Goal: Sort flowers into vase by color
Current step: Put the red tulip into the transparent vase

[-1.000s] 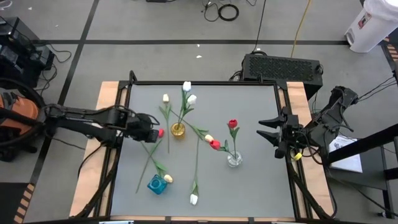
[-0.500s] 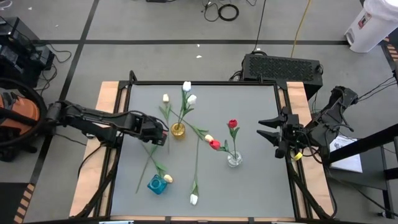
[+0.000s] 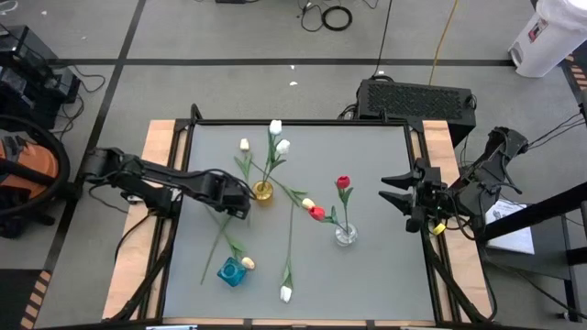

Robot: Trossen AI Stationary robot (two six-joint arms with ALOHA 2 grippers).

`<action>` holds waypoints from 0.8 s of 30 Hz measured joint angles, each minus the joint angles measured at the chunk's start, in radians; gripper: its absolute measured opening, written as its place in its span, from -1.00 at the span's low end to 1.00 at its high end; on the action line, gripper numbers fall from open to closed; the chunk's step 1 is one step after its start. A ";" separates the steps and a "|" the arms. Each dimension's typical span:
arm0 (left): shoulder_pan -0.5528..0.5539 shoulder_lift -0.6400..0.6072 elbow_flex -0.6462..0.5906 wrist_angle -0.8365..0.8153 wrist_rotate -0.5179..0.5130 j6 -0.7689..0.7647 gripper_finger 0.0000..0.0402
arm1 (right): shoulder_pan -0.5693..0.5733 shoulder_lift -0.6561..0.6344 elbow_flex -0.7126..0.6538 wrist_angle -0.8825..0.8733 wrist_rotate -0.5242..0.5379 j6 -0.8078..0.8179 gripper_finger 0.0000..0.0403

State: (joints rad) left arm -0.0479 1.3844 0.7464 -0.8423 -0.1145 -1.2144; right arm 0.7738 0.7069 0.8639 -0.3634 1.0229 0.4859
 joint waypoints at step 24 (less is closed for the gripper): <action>0.000 0.060 0.000 0.031 -0.024 0.026 -0.15 | -0.001 0.000 0.000 -0.001 0.051 0.000 -0.09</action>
State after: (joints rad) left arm -0.0479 1.4445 0.7464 -0.8116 -0.1387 -1.1889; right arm 0.7731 0.7071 0.8635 -0.3641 1.0738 0.4858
